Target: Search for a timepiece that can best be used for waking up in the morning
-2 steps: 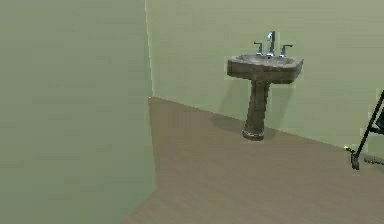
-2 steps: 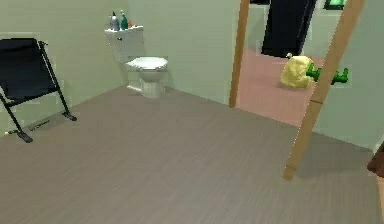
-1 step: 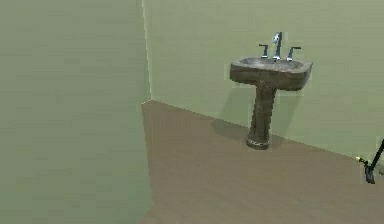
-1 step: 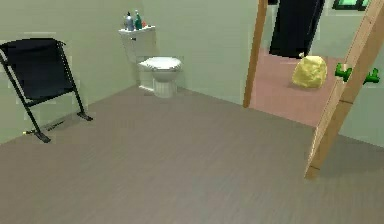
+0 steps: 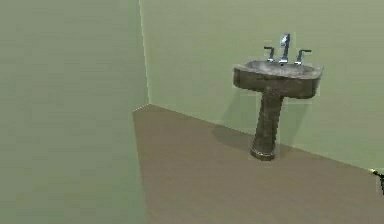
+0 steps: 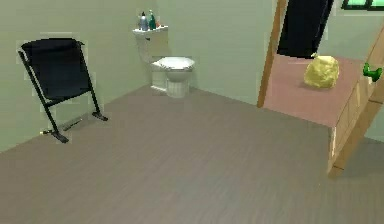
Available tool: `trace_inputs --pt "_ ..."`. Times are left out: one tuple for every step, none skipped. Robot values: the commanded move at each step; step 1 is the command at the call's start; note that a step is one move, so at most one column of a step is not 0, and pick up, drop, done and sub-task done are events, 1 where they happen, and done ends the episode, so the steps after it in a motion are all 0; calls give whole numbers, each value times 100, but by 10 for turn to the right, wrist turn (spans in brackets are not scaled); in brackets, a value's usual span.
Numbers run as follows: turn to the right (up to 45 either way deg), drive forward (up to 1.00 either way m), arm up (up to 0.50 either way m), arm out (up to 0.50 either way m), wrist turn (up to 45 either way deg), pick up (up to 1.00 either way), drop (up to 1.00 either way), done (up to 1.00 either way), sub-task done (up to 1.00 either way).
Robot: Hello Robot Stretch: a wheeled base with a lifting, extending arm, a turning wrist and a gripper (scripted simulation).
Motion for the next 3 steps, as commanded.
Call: trace_inputs --pt "240 0 0 0 0 0 0 0 0" --pt "0 90 0 0 0 0 0 0 0" --pt "-300 0 0 0 0 0 0 0 0"
